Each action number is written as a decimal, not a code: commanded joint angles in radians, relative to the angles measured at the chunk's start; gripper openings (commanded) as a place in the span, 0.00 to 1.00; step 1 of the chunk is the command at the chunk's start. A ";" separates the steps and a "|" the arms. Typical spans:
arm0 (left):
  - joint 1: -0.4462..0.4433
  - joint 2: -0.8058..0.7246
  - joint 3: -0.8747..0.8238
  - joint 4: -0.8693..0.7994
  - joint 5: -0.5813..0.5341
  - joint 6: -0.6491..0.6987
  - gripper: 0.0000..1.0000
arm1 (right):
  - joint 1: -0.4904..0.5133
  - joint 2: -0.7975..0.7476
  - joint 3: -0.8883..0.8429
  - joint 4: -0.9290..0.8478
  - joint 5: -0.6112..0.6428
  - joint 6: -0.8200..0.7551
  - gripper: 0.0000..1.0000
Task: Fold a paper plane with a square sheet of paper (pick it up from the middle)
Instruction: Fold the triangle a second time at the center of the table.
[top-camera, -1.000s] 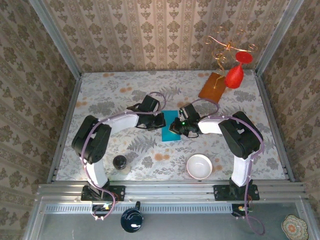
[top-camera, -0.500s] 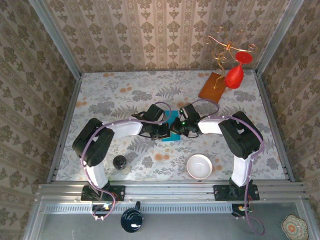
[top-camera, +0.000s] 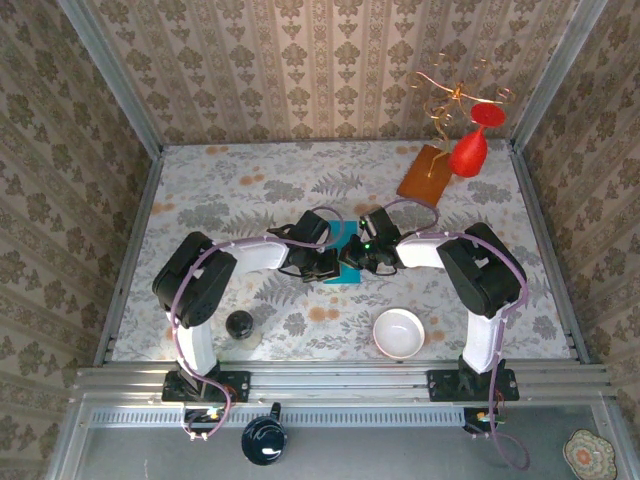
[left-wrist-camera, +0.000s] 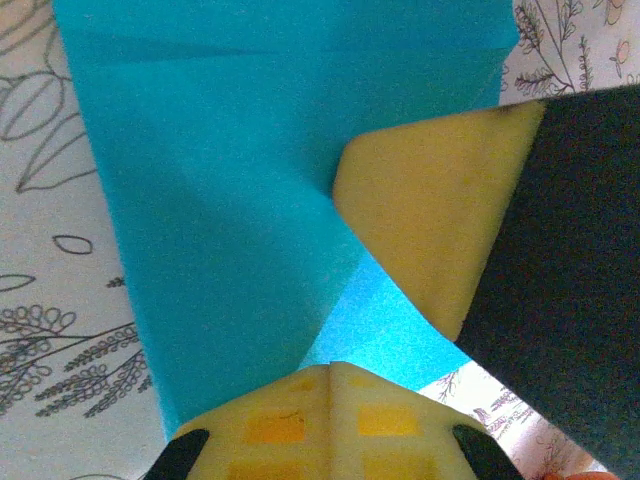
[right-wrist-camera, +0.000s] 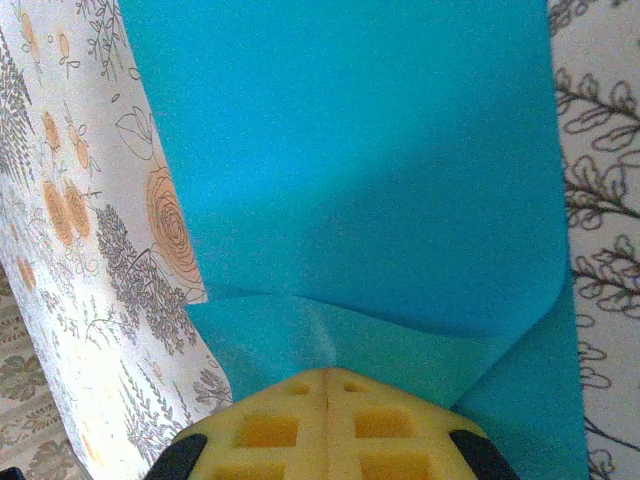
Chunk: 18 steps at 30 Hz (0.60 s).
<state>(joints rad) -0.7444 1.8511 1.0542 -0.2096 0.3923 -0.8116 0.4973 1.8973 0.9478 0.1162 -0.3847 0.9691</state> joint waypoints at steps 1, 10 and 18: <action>0.010 0.010 0.011 -0.021 -0.013 0.011 0.05 | -0.013 0.058 -0.048 -0.136 0.084 0.006 0.00; 0.016 0.013 -0.017 -0.010 -0.007 0.003 0.04 | -0.013 0.064 -0.046 -0.142 0.084 0.004 0.00; 0.023 0.004 -0.053 0.016 0.006 -0.014 0.04 | -0.013 0.067 -0.046 -0.148 0.086 0.001 0.00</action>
<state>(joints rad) -0.7288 1.8523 1.0264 -0.1822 0.3973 -0.8127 0.4973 1.8977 0.9478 0.1158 -0.3847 0.9695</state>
